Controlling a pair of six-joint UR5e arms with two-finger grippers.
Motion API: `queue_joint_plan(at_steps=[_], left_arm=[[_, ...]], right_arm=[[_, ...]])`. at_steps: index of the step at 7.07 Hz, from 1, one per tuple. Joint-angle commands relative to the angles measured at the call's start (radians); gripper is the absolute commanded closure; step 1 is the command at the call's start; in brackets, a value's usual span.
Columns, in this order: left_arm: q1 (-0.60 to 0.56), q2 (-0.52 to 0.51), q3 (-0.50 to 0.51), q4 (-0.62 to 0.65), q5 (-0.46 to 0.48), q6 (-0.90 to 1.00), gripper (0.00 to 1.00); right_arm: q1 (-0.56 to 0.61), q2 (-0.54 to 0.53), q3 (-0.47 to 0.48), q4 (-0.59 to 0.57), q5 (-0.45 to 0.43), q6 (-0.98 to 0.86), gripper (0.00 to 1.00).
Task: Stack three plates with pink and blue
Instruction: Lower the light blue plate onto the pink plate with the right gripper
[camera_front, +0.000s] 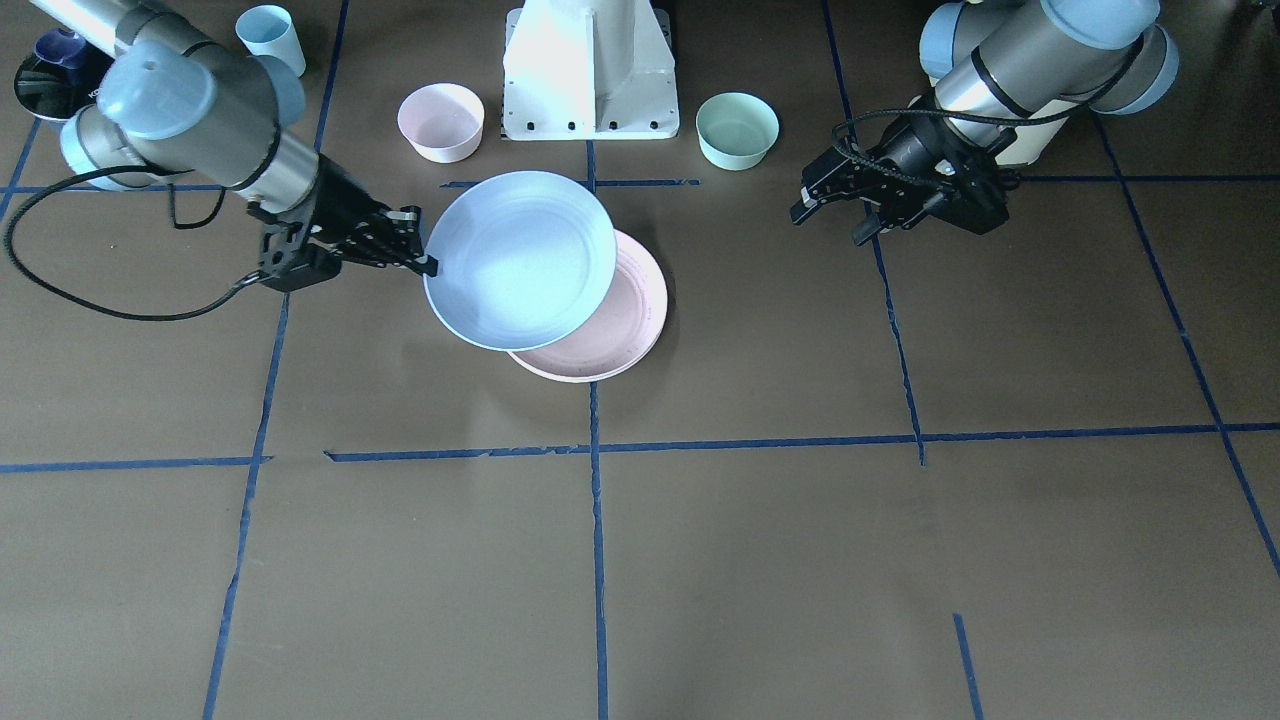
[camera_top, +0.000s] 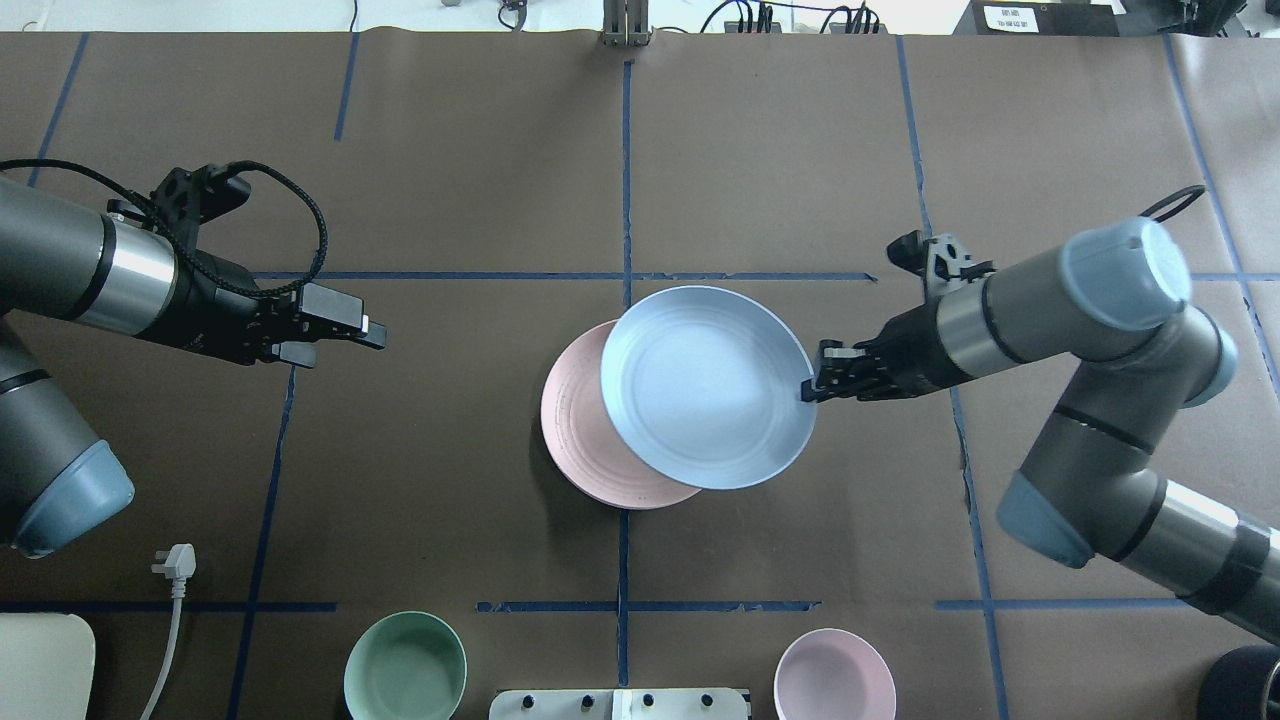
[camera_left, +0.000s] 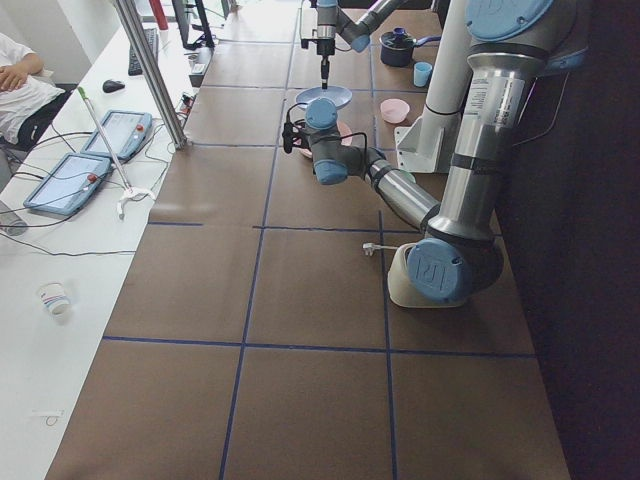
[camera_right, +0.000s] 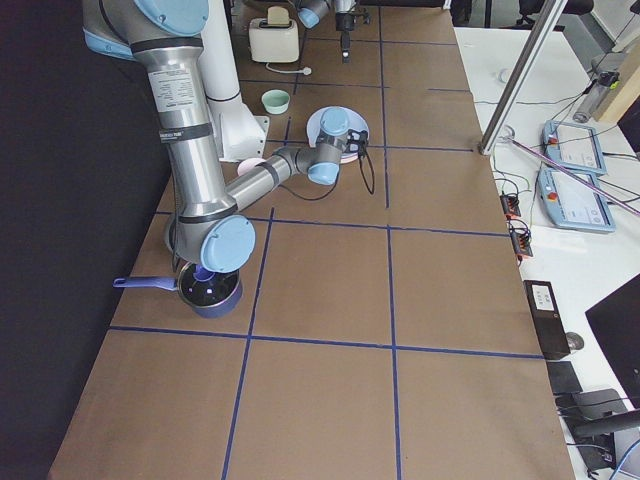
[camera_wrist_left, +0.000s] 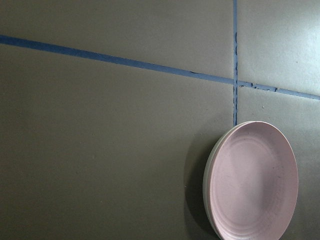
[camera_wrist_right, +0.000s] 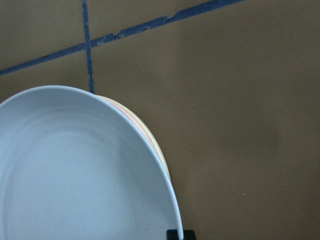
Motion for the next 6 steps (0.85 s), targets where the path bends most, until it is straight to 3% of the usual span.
queue_joint_plan(at_steps=[1,6], left_arm=[[0.002,-0.001,0.001,0.0,0.001,-0.002,0.0],[0.003,-0.003,0.007,0.0,0.004,-0.008,0.0]], right_arm=[[-0.083,0.04,0.004,-0.087,-0.103,0.007,1.0],[-0.08,0.063,-0.001,-0.187,-0.11,0.034,1.0]])
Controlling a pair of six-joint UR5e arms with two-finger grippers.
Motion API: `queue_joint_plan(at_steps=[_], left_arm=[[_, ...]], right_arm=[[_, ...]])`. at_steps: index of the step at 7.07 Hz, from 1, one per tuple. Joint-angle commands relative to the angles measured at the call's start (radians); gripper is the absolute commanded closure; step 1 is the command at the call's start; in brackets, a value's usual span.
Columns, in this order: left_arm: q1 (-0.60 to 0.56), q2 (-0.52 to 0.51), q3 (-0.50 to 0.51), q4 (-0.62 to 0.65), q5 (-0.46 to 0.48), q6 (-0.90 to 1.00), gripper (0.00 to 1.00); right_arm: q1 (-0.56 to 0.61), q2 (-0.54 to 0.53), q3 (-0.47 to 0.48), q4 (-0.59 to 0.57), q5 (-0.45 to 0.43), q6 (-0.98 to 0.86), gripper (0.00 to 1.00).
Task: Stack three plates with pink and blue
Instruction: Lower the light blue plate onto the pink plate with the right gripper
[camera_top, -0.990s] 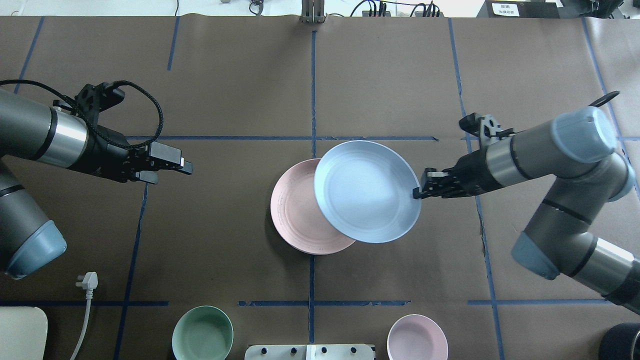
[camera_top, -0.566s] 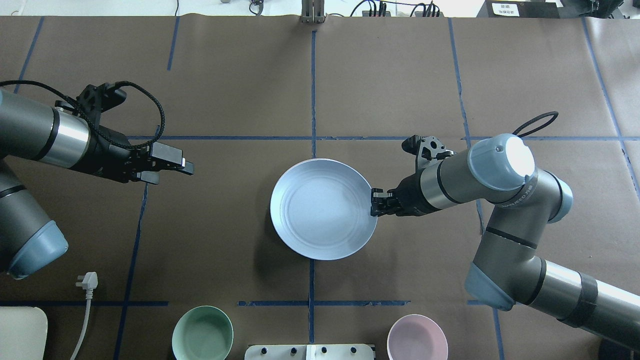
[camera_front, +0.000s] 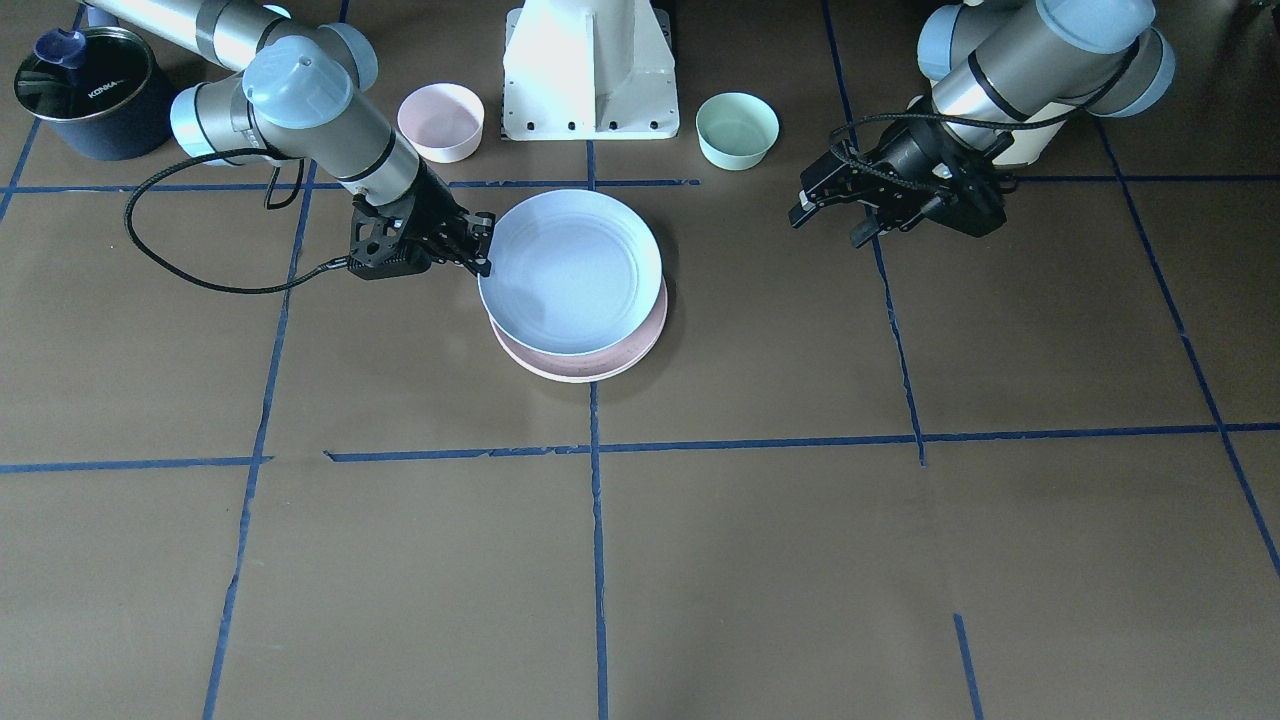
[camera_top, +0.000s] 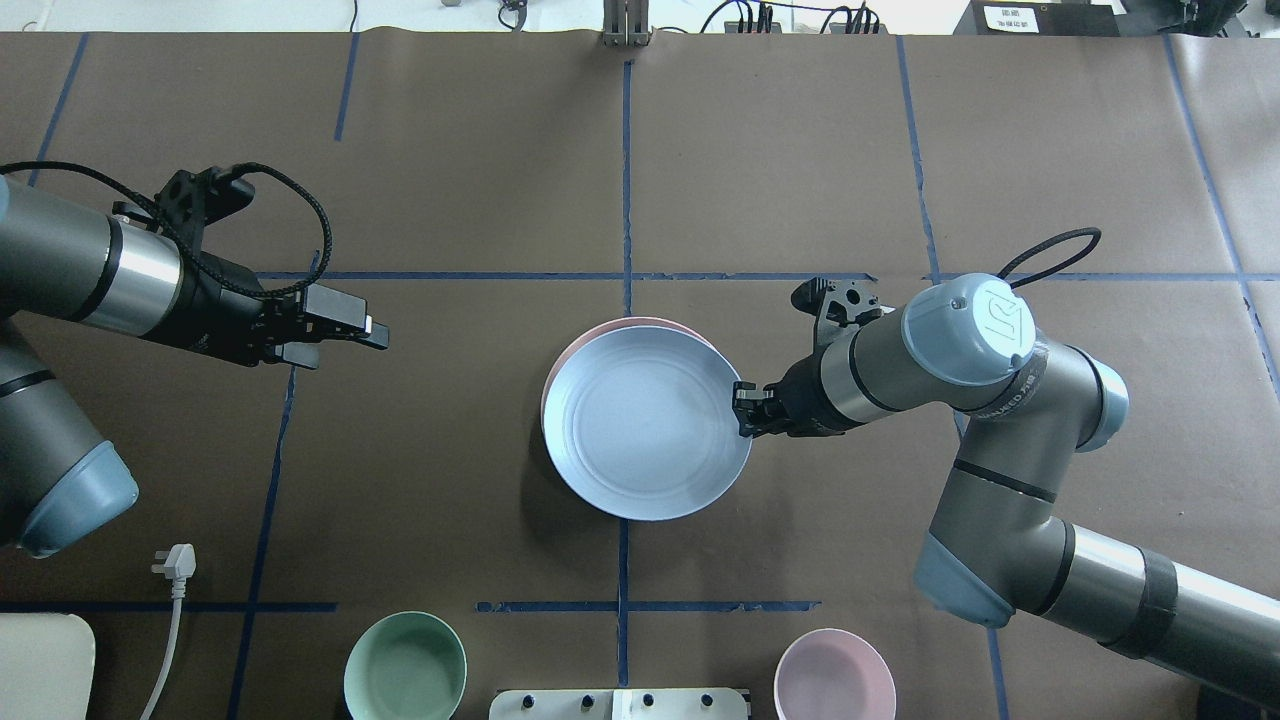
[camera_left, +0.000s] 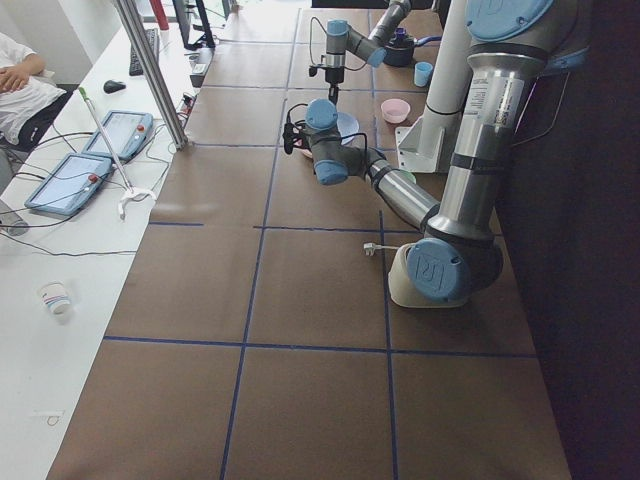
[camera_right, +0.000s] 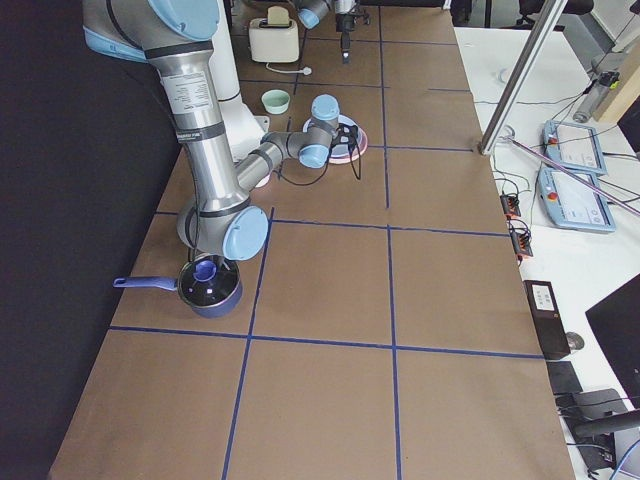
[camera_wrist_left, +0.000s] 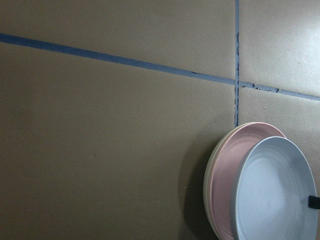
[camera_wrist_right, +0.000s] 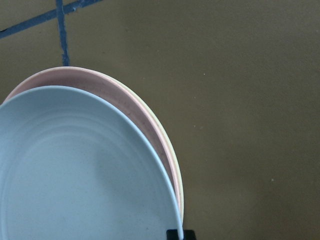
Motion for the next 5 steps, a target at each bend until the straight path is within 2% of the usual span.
queue_joint_plan(at_steps=[1,3,4,5], left_arm=[[0.001,0.0,0.001,0.001,0.001,-0.002,0.0],[0.002,0.0,0.001,0.001,0.002,0.0,0.0],[0.002,0.0,0.002,0.001,0.002,-0.002,0.0],[0.002,0.0,0.004,0.001,0.004,-0.002,0.0]], right_arm=[[0.001,0.005,0.001,-0.015,-0.003,0.06,1.0],[0.002,0.023,0.0,-0.017,-0.018,0.1,1.0],[0.001,0.023,0.0,-0.017,-0.02,0.112,0.95],[0.001,0.023,-0.006,-0.018,-0.03,0.113,0.52]])
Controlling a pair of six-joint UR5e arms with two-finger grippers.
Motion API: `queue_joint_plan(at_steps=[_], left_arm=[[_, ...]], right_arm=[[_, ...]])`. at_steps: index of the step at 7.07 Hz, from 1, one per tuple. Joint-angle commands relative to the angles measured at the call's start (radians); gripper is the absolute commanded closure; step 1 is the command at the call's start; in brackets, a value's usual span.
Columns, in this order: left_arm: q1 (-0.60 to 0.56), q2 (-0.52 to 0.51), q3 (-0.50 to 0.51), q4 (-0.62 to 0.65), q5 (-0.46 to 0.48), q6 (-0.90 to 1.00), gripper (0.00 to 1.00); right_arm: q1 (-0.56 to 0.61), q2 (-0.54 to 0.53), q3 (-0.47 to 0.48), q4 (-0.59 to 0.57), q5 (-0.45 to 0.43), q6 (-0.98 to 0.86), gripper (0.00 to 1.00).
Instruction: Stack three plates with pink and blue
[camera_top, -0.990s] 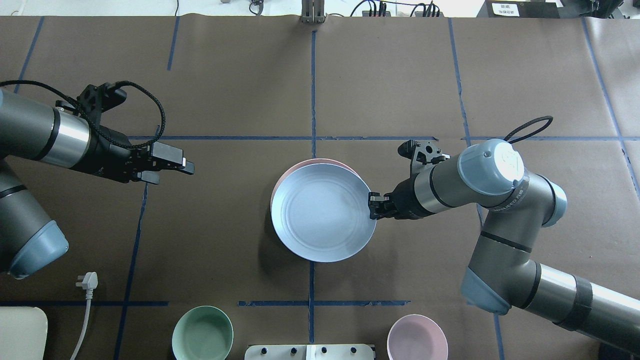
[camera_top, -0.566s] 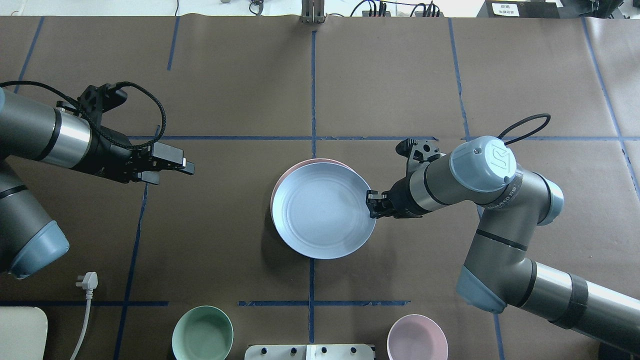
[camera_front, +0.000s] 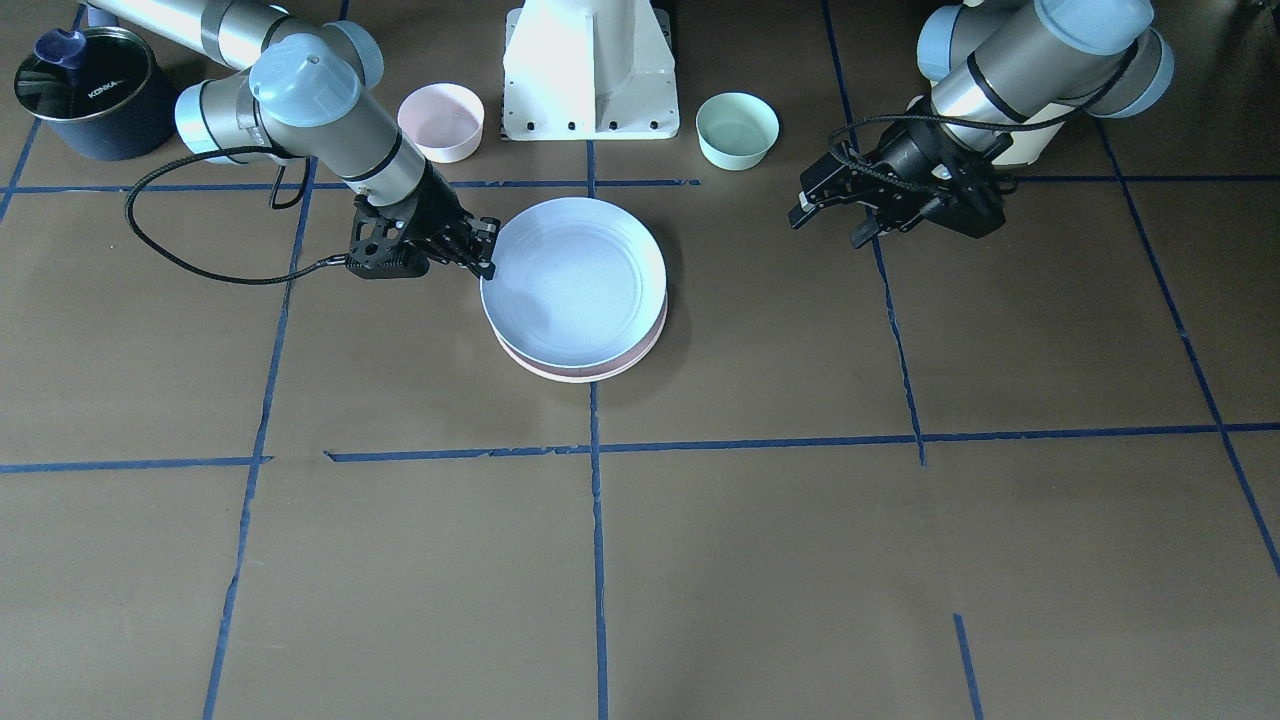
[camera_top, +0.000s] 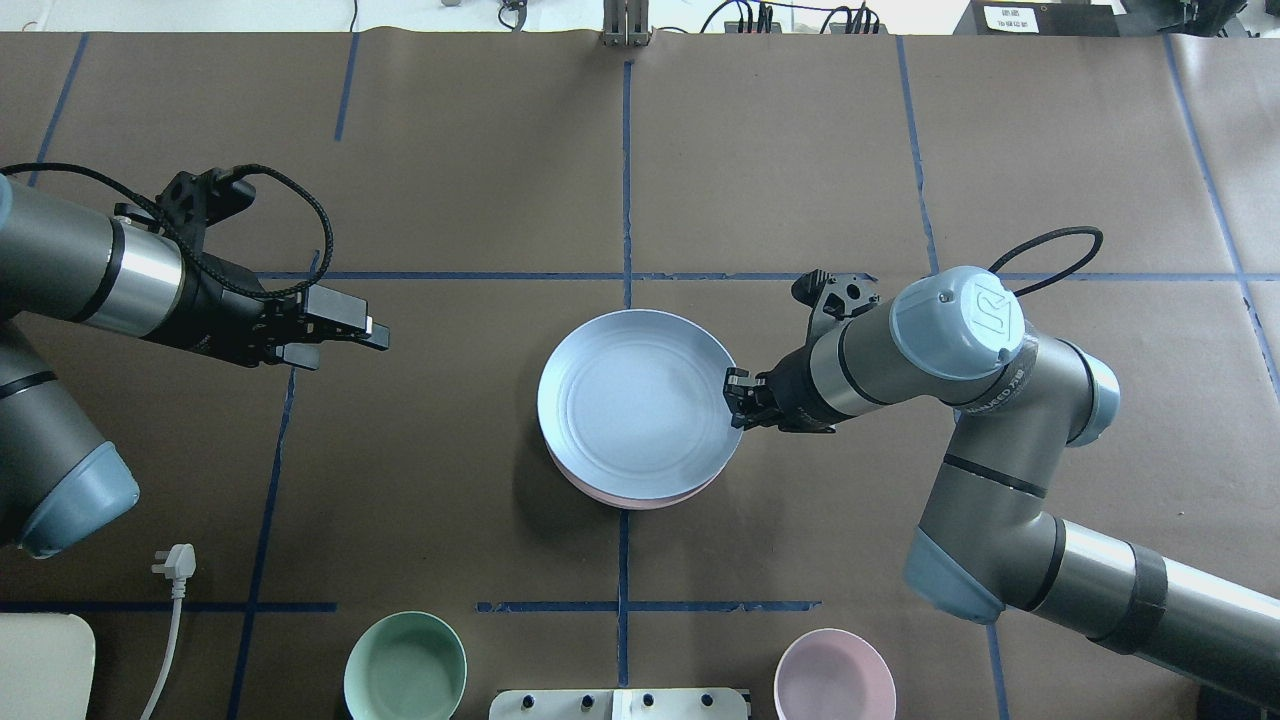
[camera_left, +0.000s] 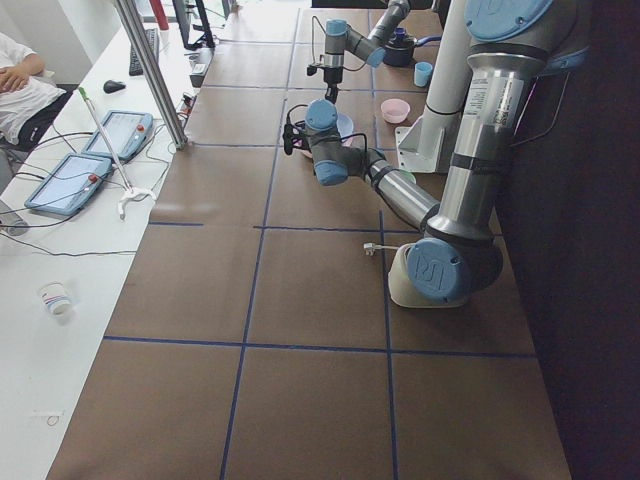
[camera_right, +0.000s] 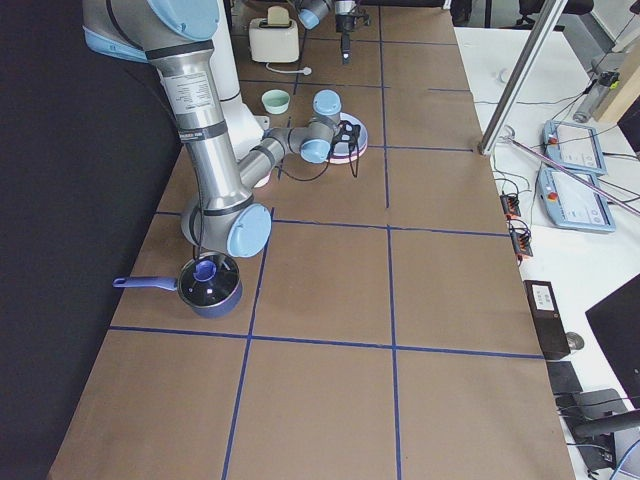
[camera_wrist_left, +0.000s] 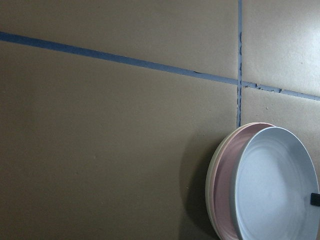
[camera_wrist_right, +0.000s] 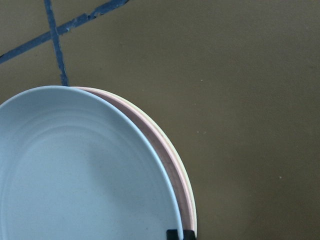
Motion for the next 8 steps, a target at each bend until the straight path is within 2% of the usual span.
queue_joint_plan(at_steps=[1,3,4,5,6,8], left_arm=[[0.0,0.0,0.008,0.0,0.003,0.003,0.0],[-0.009,0.008,0.009,0.003,0.003,0.028,0.0],[-0.018,0.049,0.015,0.009,0.004,0.149,0.0],[-0.061,0.104,0.04,0.012,0.001,0.287,0.0],[-0.122,0.2,0.067,0.012,0.001,0.456,0.0],[-0.284,0.302,0.135,0.034,-0.011,0.82,0.0]], right_arm=[[-0.002,0.003,-0.008,0.0,-0.028,0.008,0.01],[0.033,-0.018,0.036,0.0,0.007,-0.003,0.0],[0.111,-0.085,0.046,0.003,0.054,-0.016,0.0],[0.181,-0.154,0.046,0.003,0.097,-0.149,0.0],[0.261,-0.248,0.046,0.003,0.133,-0.356,0.0],[0.497,-0.406,0.02,-0.009,0.269,-0.78,0.0]])
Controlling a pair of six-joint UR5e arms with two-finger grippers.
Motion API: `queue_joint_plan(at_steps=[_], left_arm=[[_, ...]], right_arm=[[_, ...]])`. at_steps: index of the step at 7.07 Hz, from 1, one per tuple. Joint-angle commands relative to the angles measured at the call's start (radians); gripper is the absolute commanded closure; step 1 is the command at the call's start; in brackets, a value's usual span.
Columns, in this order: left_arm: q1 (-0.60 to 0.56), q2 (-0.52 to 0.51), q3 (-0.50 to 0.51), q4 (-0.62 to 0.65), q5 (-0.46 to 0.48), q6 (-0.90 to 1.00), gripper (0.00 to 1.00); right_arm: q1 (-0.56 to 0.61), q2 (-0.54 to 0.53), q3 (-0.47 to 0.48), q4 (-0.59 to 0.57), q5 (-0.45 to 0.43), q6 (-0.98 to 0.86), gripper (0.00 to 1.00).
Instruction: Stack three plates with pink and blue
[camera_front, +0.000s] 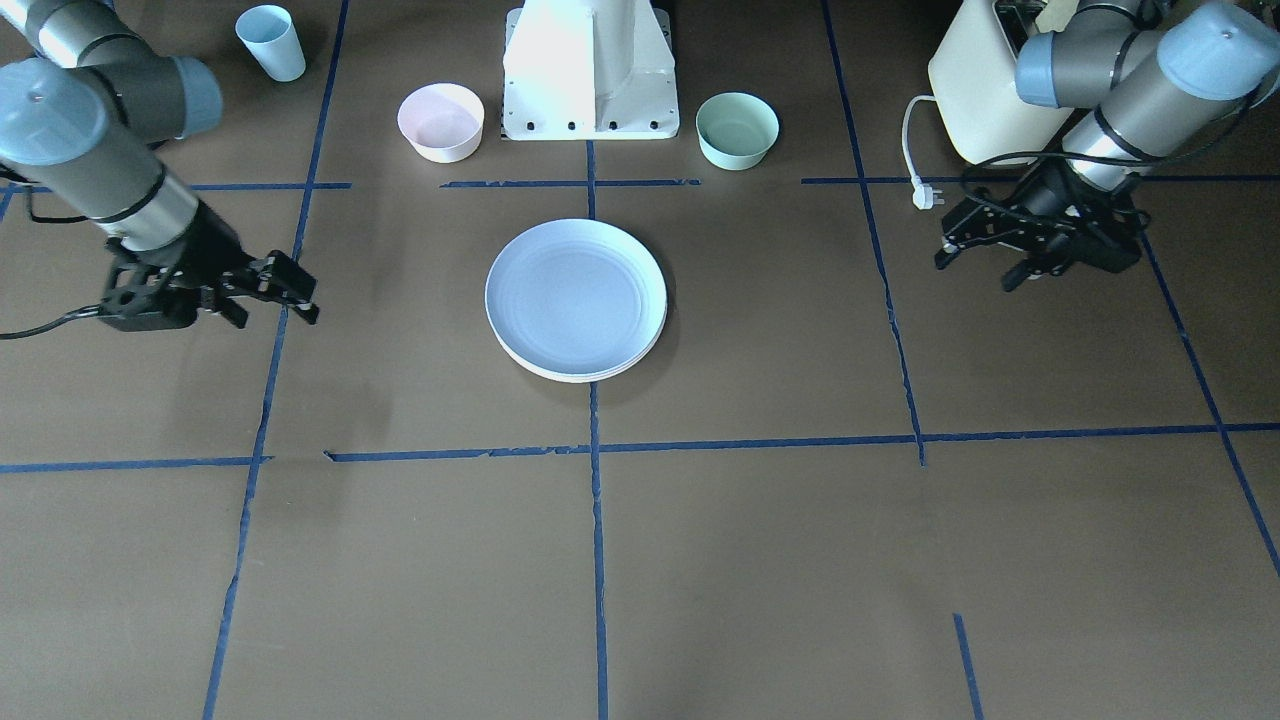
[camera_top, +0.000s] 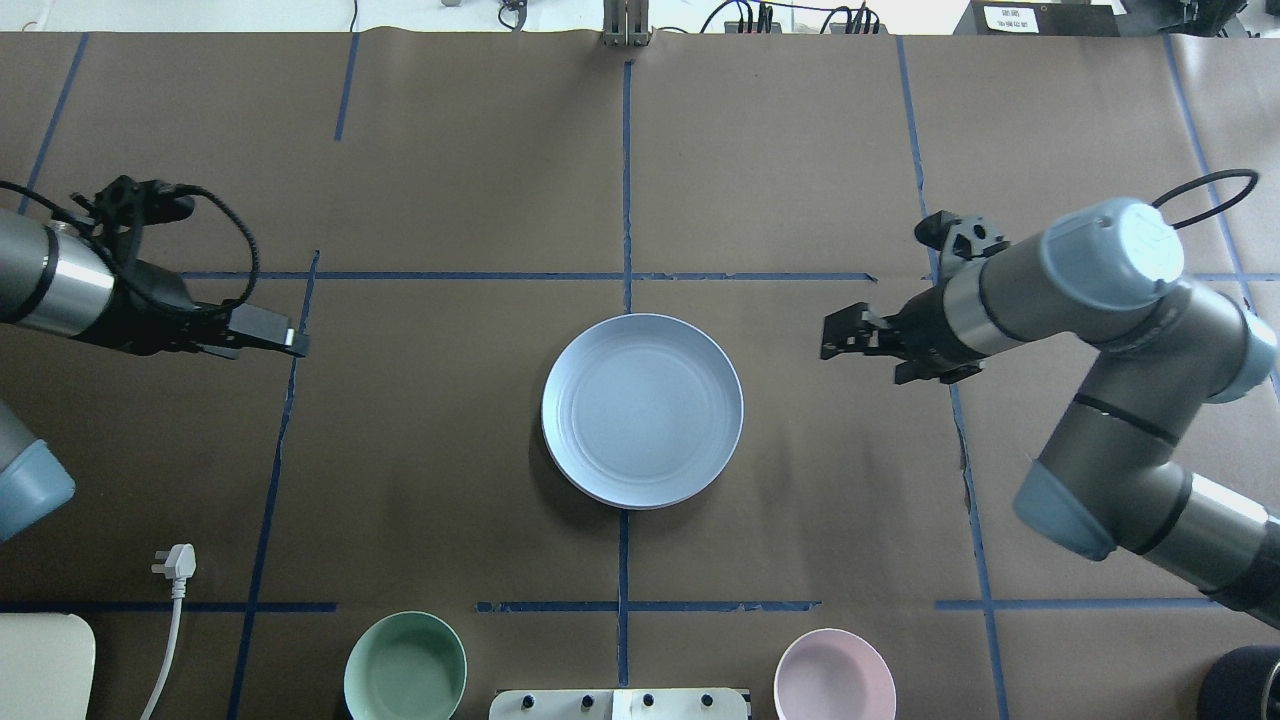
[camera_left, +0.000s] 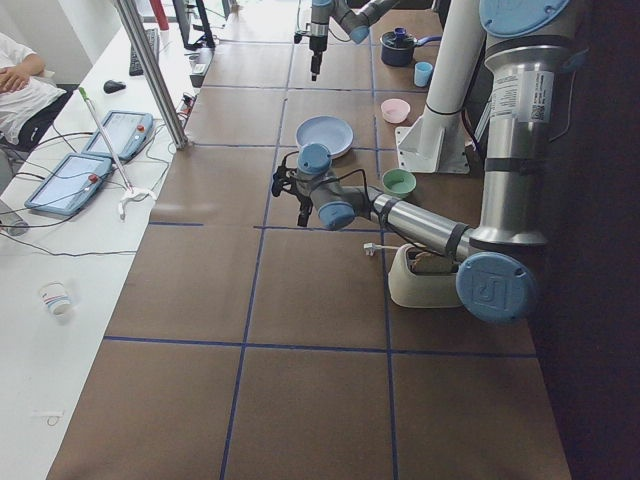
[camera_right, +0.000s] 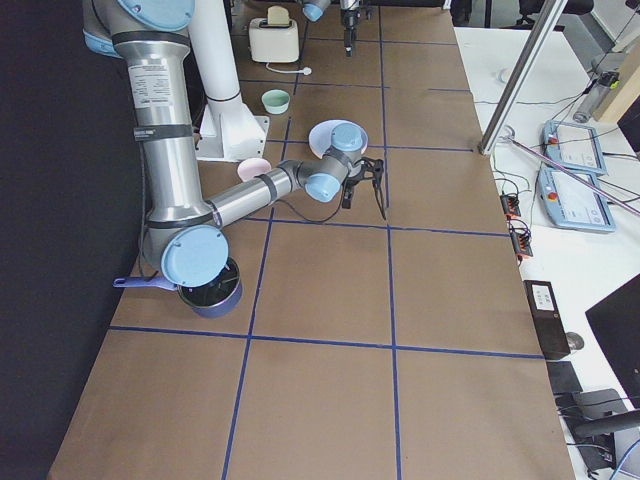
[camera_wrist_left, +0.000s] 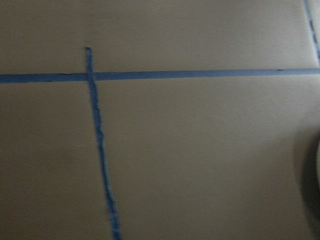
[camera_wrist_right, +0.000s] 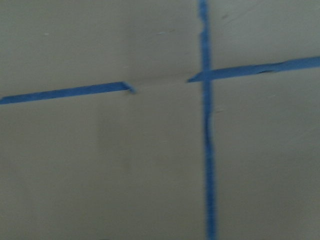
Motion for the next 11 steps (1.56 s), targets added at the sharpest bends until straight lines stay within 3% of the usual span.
queue_joint_plan(at_steps=[1,3,4,5,7,11], left_arm=[[-0.187,0.099,0.044,0.103,-0.011,0.413,0.0],[-0.394,0.104,0.051,0.367,-0.052,0.818,0.0],[-0.488,0.104,0.053,0.47,-0.06,0.954,0.0],[-0.548,0.1,0.051,0.603,-0.128,1.013,0.0],[-0.568,0.089,0.015,0.824,-0.138,1.016,0.0],[-0.574,0.1,0.024,0.845,-0.141,1.013,0.0]], right_arm=[[0.261,-0.14,-0.019,-0.088,0.136,-0.476,0.0],[0.475,-0.19,-0.028,-0.295,0.157,-0.917,0.0],[0.58,-0.185,-0.014,-0.411,0.177,-1.074,0.0],[0.625,-0.188,-0.016,-0.487,0.175,-1.192,0.0],[0.628,-0.203,-0.033,-0.497,0.165,-1.216,0.0],[0.633,-0.227,-0.03,-0.497,0.163,-1.218,0.0]])
